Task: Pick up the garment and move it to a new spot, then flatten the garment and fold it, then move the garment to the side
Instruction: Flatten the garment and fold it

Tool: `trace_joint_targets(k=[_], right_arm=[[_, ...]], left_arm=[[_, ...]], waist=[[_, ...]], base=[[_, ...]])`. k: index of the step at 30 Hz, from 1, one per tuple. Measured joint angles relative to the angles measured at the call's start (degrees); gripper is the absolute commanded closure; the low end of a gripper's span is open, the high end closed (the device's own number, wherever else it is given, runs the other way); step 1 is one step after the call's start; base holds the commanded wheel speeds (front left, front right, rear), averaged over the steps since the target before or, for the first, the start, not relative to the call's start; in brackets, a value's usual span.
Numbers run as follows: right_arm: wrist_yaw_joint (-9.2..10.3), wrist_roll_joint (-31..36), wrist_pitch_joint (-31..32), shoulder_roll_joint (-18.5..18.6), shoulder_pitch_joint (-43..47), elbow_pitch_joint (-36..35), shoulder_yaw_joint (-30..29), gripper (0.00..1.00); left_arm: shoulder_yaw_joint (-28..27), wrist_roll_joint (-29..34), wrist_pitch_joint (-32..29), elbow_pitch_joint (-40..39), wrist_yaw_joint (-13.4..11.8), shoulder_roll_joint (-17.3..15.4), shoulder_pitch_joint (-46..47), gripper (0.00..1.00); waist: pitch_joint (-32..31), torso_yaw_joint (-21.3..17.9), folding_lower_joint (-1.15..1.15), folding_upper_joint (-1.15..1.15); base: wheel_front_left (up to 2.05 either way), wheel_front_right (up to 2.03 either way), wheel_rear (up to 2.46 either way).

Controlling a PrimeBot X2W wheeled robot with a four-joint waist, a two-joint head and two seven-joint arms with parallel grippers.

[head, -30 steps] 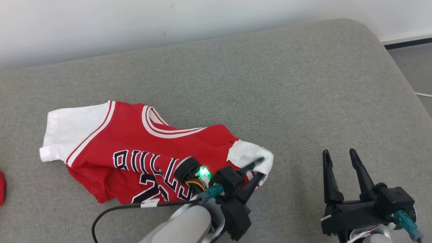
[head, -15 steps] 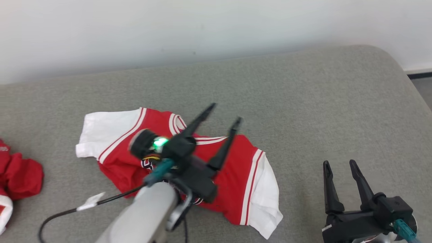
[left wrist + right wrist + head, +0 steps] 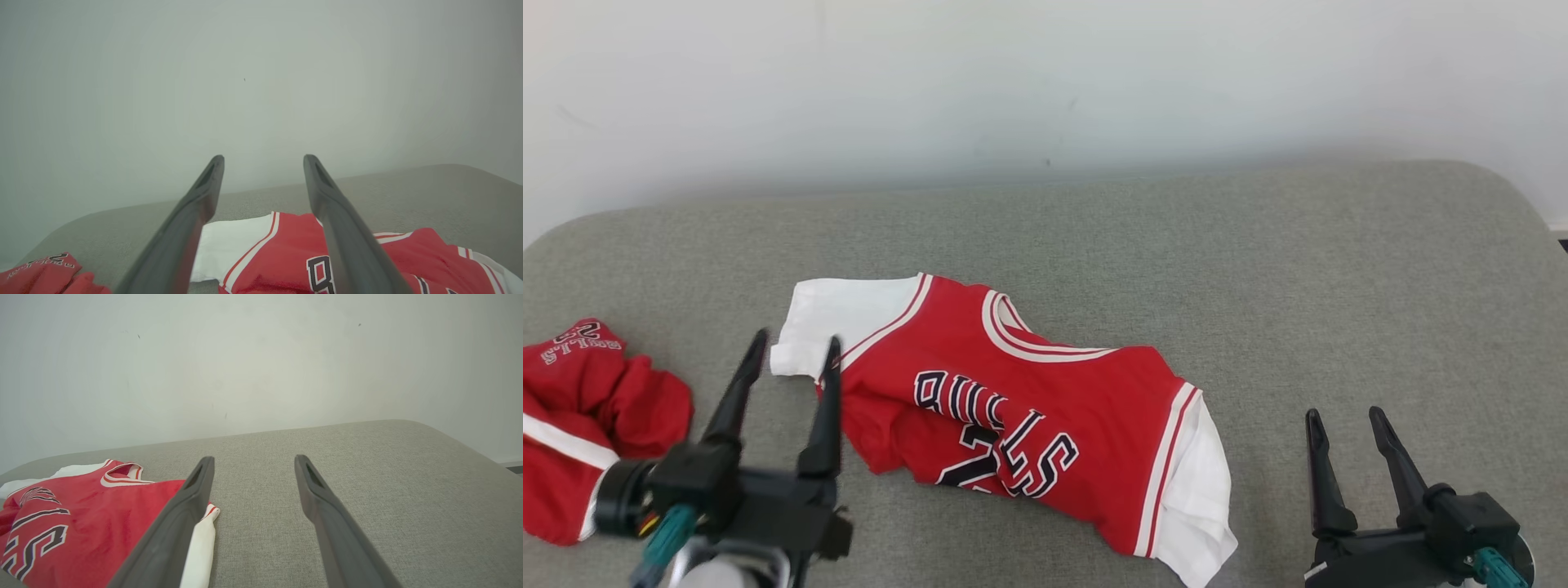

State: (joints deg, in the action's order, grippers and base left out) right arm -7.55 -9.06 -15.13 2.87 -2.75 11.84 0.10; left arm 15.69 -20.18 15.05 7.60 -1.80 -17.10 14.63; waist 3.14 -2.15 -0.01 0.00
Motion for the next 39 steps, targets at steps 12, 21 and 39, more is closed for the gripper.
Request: trace_joint_targets(k=[12,21,39], right_arm=[[0.00,0.75,0.00,0.02,0.58,0.91,-0.08,0.00],[0.00,0.99,0.00,0.01,0.66,1.98,0.31,0.00],[0.00,-0.80,0.00,2.07,-7.92,18.33,4.70,0.00]], left_arm=[[-10.51,4.75,0.00,-5.47,0.80,6.05,-13.99,0.00],[-14.34,7.20,0.00,-4.91,5.43,9.87,-15.90,0.00],[-15.94,9.78,0.00,-3.24,8.86,12.77,-14.47,0.00]], waist=[[-1.16,2.02,0.00,0.00],[-0.44,2.77,0.01,0.00],[1.18,5.45,0.01,0.00]], base=[[0.00,0.00,0.00],[0.00,0.00,0.00],[0.00,0.00,0.00]])
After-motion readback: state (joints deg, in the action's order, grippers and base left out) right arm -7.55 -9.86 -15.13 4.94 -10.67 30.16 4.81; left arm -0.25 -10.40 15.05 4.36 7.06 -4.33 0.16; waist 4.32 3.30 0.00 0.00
